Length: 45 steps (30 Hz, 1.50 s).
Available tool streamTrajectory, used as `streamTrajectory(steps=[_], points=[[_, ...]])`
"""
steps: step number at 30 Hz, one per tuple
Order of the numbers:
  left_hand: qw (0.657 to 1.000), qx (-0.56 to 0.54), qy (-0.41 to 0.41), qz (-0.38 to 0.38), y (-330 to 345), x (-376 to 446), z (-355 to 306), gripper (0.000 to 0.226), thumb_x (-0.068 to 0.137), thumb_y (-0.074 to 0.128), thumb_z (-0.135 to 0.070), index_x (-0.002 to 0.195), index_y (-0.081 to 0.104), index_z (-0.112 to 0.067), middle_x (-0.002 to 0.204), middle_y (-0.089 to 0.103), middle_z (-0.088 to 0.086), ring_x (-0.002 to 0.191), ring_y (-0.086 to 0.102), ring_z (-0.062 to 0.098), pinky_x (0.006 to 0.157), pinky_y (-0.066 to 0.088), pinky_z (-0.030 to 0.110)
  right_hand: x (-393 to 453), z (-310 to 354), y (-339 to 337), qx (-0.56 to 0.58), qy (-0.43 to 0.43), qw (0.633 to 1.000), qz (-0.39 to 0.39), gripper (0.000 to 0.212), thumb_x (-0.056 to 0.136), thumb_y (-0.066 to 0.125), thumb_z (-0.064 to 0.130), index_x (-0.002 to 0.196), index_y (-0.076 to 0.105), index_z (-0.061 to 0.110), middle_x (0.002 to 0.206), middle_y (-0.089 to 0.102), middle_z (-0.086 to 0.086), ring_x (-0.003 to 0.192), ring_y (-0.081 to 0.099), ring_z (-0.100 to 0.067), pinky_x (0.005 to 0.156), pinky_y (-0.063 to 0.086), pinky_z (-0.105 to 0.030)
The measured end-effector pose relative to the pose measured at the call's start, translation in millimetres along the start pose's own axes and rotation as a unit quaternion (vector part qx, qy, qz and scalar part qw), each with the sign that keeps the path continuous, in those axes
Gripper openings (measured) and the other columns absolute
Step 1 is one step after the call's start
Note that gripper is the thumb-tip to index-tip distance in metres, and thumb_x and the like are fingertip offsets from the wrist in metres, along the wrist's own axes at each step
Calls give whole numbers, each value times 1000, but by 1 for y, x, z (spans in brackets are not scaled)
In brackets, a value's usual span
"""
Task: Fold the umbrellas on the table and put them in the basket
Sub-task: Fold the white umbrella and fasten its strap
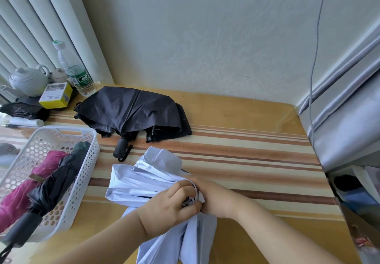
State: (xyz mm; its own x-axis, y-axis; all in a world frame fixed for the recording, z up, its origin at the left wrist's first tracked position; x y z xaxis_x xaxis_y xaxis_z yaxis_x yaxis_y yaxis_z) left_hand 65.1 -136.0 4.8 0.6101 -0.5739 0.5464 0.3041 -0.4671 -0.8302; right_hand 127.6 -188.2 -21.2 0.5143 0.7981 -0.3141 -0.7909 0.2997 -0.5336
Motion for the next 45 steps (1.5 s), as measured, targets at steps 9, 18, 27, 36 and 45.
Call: streamTrajectory(steps=[9,18,27,36,45], points=[[999,32,-33,8,-23,-20,18,18,88,53,-9,105,50,-12,103,40,7,94,47,24,71,50,28,36,-1,20,-130,-39,988,-69,16,80,48,30,70,40,21,69,50,7,68,45,-12,64,29,-22],[956,154,-243,59,-44,3,57,42,39,80,-15,72,56,-9,61,55,2,59,58,23,83,52,42,33,55,-15,-399,-130,857,-299,28,38,67,8,59,52,18,54,45,6,51,45,-16,51,33,-22],[954,110,-278,33,-59,-3,68,53,35,83,-6,80,59,-14,64,59,-2,51,55,22,39,38,25,0,47,-44,-435,-91,836,-322,37,44,70,7,78,64,18,69,59,5,61,57,-21,56,45,-28],[930,216,-255,155,-53,15,65,49,26,86,-23,68,65,-11,61,59,-1,74,65,28,91,44,57,-9,62,-51,-511,-55,792,-330,30,50,32,-4,54,51,19,49,42,3,43,42,-17,46,25,-23],[952,201,-214,87,-65,19,72,35,23,53,6,52,45,-13,48,38,0,39,38,20,39,31,25,-19,60,-63,-261,-34,931,-252,64,57,87,35,114,57,32,102,56,21,92,51,-3,82,29,-10]])
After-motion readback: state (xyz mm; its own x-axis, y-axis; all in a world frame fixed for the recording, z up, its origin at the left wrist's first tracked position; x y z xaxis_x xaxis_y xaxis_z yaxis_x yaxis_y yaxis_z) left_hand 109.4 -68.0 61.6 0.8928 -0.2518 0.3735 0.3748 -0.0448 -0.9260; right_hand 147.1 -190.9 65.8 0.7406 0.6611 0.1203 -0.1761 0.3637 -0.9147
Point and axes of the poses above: each hand's wrist, its own x-axis towards the middle knuckle, its own y-axis out of the palm, z = x × y, the point moved 8 cm from there along x, towards the middle knuckle
